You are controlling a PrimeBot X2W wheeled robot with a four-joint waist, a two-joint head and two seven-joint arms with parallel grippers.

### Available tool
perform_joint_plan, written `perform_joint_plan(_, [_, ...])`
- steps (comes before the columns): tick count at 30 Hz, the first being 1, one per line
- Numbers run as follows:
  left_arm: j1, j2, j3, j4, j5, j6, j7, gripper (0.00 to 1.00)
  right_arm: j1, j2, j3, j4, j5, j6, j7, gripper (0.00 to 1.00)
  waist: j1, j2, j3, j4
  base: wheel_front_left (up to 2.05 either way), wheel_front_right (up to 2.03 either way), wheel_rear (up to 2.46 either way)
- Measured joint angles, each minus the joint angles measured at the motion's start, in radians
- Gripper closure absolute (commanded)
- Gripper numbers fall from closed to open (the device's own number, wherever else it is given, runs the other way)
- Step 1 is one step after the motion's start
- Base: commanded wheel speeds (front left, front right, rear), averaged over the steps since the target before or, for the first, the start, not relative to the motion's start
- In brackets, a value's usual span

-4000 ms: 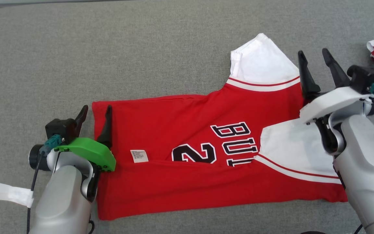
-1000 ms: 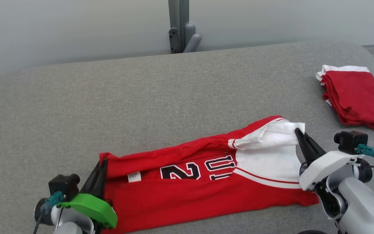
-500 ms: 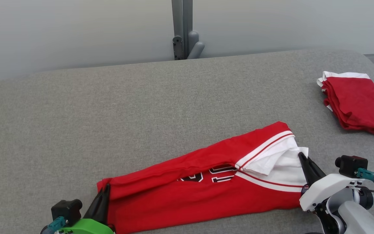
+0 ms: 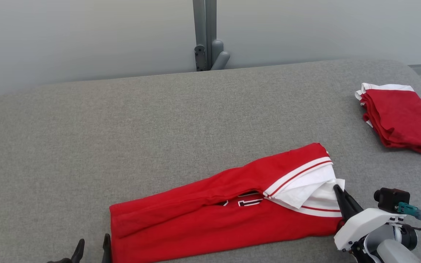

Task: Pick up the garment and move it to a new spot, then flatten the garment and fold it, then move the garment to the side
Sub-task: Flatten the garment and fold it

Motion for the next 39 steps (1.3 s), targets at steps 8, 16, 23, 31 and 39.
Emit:
perform_joint_plan(8, [0.001,-0.027,0.018,-0.023,0.046,-0.005,0.0,0.0,0.009,0.01,-0.017,0.023,-0.036,0.0,0.0,0.55,0.0,0.0,-0.011,0.005,0.0,0.0,0.0])
perform_joint_plan(16, [0.001,-0.03,-0.008,-0.029,0.035,-0.006,0.0,0.0,0.029,-0.001,-0.105,0.03,-0.145,0.0,0.0,0.0,0.0,0.0,-0.01,0.001,0.0,0.0,0.0])
perform_joint_plan(23, [0.002,-0.03,-0.01,-0.034,0.027,-0.006,0.0,0.0,0.098,0.026,-0.241,-0.071,-0.213,0.0,0.0,0.0,0.0,0.0,-0.007,0.01,0.0,0.0,0.0])
perform_joint_plan(31, [0.001,-0.03,-0.015,-0.042,0.026,-0.006,0.0,0.0,0.088,0.068,-0.26,-0.151,-0.262,0.0,0.0,0.0,0.0,0.0,-0.005,0.022,0.0,0.0,0.0])
perform_joint_plan(39, [-0.019,-0.03,-0.033,-0.047,0.027,-0.006,0.0,0.0,-0.034,0.04,-0.202,0.063,-0.289,0.0,0.021,0.0,0.0,0.0,0.019,0.046,0.0,0.0,0.0])
